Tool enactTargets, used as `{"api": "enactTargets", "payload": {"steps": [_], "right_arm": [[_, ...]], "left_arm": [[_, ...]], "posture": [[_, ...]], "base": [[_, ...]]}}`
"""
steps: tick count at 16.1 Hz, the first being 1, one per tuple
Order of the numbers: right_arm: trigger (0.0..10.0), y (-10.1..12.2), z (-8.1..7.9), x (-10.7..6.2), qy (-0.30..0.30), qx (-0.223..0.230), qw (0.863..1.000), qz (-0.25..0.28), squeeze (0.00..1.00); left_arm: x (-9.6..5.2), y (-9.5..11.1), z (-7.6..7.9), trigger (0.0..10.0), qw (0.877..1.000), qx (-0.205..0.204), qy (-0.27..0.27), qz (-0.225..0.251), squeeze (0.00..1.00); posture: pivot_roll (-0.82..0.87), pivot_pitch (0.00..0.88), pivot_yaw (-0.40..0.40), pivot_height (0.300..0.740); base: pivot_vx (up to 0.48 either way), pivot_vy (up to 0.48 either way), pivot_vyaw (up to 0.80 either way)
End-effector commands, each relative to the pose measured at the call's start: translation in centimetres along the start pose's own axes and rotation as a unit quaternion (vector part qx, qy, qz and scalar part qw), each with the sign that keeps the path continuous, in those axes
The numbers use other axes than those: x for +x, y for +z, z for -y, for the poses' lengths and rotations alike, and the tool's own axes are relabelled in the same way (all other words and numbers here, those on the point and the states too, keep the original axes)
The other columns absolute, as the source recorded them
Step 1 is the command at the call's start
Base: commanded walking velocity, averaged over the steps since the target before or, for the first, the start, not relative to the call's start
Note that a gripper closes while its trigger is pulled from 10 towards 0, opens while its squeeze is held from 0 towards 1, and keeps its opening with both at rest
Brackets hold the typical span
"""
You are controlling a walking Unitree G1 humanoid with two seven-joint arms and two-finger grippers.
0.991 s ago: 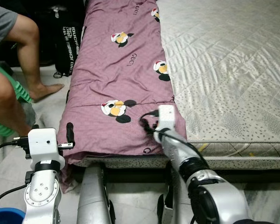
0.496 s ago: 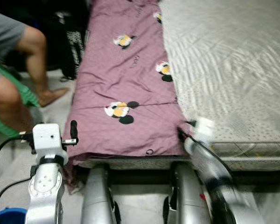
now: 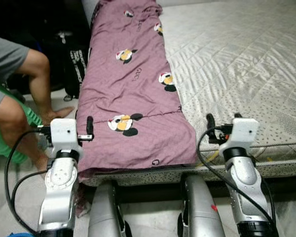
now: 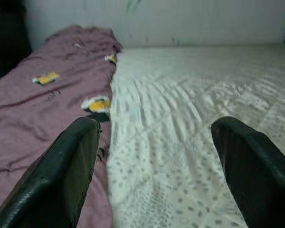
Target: Clean up the room
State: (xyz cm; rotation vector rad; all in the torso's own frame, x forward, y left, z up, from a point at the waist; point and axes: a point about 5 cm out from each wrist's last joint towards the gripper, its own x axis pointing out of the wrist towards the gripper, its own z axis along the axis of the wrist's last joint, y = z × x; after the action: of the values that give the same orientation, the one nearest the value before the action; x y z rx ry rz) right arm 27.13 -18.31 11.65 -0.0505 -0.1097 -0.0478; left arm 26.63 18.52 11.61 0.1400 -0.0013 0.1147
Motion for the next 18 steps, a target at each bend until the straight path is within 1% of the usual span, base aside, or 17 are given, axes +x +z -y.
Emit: {"api": "enactTargets", "payload": {"steps": [1, 2, 3, 4, 5, 7, 8, 10, 14, 15, 16, 18], "right_arm": [[10.0, 1.4, -0.7, 0.1, 0.015, 0.006, 0.999, 0.034, 0.0], [10.0, 2.0, -0.7, 0.1, 0.013, 0.016, 0.999, 0.043, 0.0], [10.0, 2.7, -0.8, 0.0, 0.014, 0.021, 0.998, 0.052, 0.0], [10.0, 2.7, -0.9, 0.0, 0.016, 0.022, 0.998, 0.053, 0.0], [10.0, 2.5, -0.8, -0.3, 0.016, 0.021, 0.999, 0.047, 0.0], [10.0, 2.3, -0.8, -0.3, 0.013, 0.018, 0.999, 0.042, 0.0], [10.0, 2.4, -0.8, -0.3, 0.013, 0.018, 0.999, 0.041, 0.0], [10.0, 2.6, -0.7, 0.0, 0.009, 0.015, 0.999, 0.044, 0.0], [10.0, 2.7, -0.4, 0.1, 0.003, 0.009, 0.999, 0.044, 0.0], [10.0, 2.8, -0.4, 0.1, 0.002, 0.008, 0.999, 0.044, 0.0], [10.0, 2.8, -0.3, 0.2, -0.001, 0.006, 0.999, 0.044, 0.0], [10.0, 2.8, -0.2, 0.2, -0.005, 0.003, 0.999, 0.045, 0.0]], "left_arm": [[0.5, 0.3, 0.4, 10.0, 1.0, 0.005, -0.01, 0.01, 0.0], [0.6, 0.4, 0.7, 10.0, 1.0, -0.005, -0.017, 0.015, 0.0], [0.8, 0.4, 1.1, 10.0, 0.999, -0.011, -0.027, 0.019, 0.0], [0.9, 0.4, 1.2, 10.0, 0.999, -0.011, -0.029, 0.02, 0.0], [0.9, 0.4, 1.5, 10.0, 0.999, -0.016, -0.039, 0.023, 0.0], [0.9, 0.2, 1.8, 10.0, 0.999, -0.015, -0.043, 0.025, 0.0], [0.9, 0.1, 1.8, 10.0, 0.999, -0.016, -0.043, 0.024, 0.0], [0.6, -0.6, 1.7, 10.0, 0.999, -0.015, -0.041, 0.008, 0.0], [0.9, -1.0, 2.0, 10.0, 0.999, -0.006, -0.052, 0.001, 0.0], [0.9, -1.0, 2.1, 10.0, 0.998, -0.01, -0.054, -0.001, 0.0], [1.0, -1.4, 2.0, 10.0, 0.998, -0.017, -0.054, -0.012, 0.0], [1.1, -1.8, 1.9, 10.0, 0.998, -0.011, -0.051, -0.019, 0.0]], "posture": [[-0.11, 0.0, 0.114, 0.533], [-0.12, 0.0, 0.116, 0.543], [-0.12, 0.0, 0.115, 0.563], [-0.12, 0.0, 0.115, 0.568], [-0.12, 0.0, 0.116, 0.583], [-0.12, 0.0, 0.12, 0.603], [-0.13, 0.0, 0.125, 0.613], [-0.13, 0.0, 0.13, 0.633], [-0.13, 0.0, 0.131, 0.678], [-0.13, 0.0, 0.132, 0.683], [-0.13, 0.0, 0.135, 0.698], [-0.13, 0.0, 0.136, 0.718]], "base": [[0.0, 0.0, 0.0], [0.0, 0.0, 0.0], [0.0, 0.0, 0.0], [0.0, 0.0, 0.0], [0.0, 0.0, 0.0], [0.0, 0.0, 0.0], [0.0, 0.0, 0.0], [0.0, 0.0, 0.0], [0.0, 0.0, 0.0], [0.0, 0.0, 0.0], [0.0, 0.0, 0.0], [0.0, 0.0, 0.0]]}}
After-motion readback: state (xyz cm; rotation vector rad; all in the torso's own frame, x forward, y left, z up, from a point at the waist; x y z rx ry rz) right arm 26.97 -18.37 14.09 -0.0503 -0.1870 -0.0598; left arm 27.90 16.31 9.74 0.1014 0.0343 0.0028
